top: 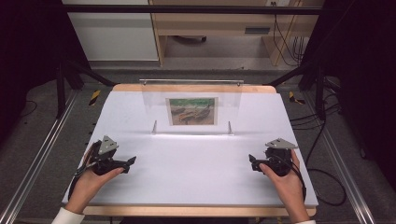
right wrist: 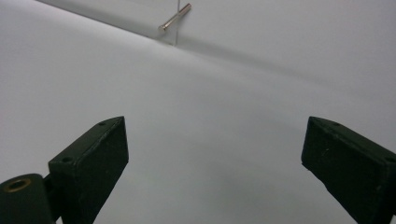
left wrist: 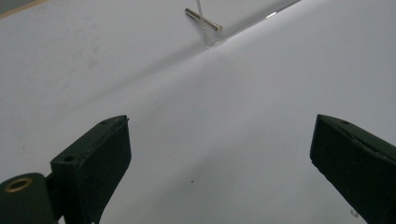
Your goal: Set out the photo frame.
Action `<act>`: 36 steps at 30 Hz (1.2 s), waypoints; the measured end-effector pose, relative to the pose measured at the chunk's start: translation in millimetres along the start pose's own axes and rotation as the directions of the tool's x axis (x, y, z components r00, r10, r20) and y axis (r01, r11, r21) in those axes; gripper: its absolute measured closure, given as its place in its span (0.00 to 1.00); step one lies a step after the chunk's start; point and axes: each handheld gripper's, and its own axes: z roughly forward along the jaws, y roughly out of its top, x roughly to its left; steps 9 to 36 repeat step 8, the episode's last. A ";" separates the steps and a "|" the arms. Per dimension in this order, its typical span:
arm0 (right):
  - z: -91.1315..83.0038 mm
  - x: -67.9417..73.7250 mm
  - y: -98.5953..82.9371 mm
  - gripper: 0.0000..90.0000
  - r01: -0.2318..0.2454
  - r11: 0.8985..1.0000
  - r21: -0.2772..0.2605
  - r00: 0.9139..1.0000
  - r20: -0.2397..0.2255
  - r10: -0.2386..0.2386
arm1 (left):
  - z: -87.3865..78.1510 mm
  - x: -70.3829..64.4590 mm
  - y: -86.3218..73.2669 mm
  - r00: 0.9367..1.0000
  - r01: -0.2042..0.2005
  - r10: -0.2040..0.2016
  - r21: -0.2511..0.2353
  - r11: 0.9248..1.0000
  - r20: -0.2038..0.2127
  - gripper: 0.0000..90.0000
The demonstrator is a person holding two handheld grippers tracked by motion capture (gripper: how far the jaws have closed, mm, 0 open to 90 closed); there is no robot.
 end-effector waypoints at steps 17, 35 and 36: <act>0.9 -1.0 -9.0 0.09 -0.004 0.999 0.041 1.000 0.023 0.003 | 9.2 -7.5 -3.5 1.000 -0.021 0.021 0.025 0.999 -0.001 0.06; 0.9 -1.0 -9.0 0.09 -0.004 0.999 0.041 1.000 0.023 0.003 | 9.2 -7.5 -3.5 1.000 -0.021 0.021 0.025 0.999 -0.001 0.06; 0.9 -1.0 -9.0 0.09 -0.004 0.999 0.041 1.000 0.023 0.003 | 9.2 -7.5 -3.5 1.000 -0.021 0.021 0.025 0.999 -0.001 0.06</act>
